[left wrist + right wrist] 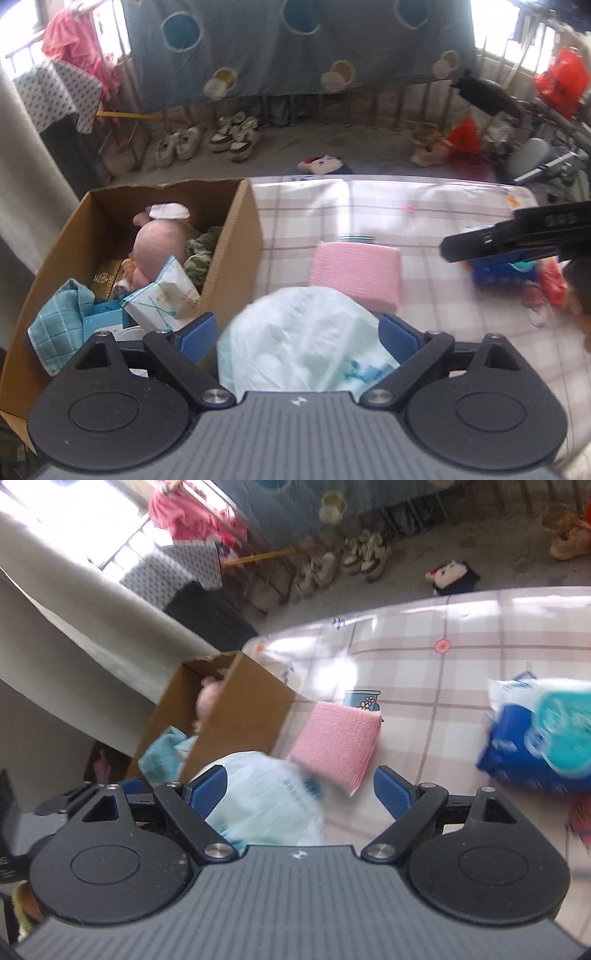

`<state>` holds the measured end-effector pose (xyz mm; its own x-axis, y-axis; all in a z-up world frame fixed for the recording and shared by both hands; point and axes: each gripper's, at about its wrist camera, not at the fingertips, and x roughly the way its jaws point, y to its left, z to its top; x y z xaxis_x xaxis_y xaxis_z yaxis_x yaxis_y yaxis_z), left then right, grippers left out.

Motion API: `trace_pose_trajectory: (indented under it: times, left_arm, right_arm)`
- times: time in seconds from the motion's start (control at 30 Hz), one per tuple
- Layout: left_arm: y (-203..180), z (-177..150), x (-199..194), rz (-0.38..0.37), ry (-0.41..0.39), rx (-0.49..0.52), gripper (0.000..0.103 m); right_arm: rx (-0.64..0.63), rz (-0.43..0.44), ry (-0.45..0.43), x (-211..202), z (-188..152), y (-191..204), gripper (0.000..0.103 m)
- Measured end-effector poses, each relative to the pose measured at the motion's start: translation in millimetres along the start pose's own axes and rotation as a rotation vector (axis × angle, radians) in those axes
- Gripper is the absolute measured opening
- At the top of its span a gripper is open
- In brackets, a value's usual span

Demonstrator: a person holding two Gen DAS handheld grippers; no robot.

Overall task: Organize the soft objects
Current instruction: 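Move the right gripper over the pink sponge and close on it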

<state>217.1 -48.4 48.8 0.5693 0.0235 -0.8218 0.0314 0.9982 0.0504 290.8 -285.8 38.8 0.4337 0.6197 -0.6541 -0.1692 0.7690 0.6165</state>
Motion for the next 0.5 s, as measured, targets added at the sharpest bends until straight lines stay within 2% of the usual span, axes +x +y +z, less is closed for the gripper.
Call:
trace_pose_trajectory:
  times: [0.13,0.23,0.4,0.5]
  left_arm:
    - [21,7,11,0.011,0.013,-0.045,0.090]
    - [33,9,10,0.026,0.005,-0.067,0.089]
    - [53,8,2,0.022,-0.009,-0.102,0.090]
    - [58,5,-4,0.022,-0.012,-0.115,0.090]
  right_arm:
    - [-0.088,-0.047,0.048,55,24,-6,0.087]
    - [-0.244,-0.085,0.072,90,33,3,0.087]
    - [-0.502,-0.125,0.163,139,36,28,0.087]
    - [-0.602,-0.161,0.222,161,33,40,0.087]
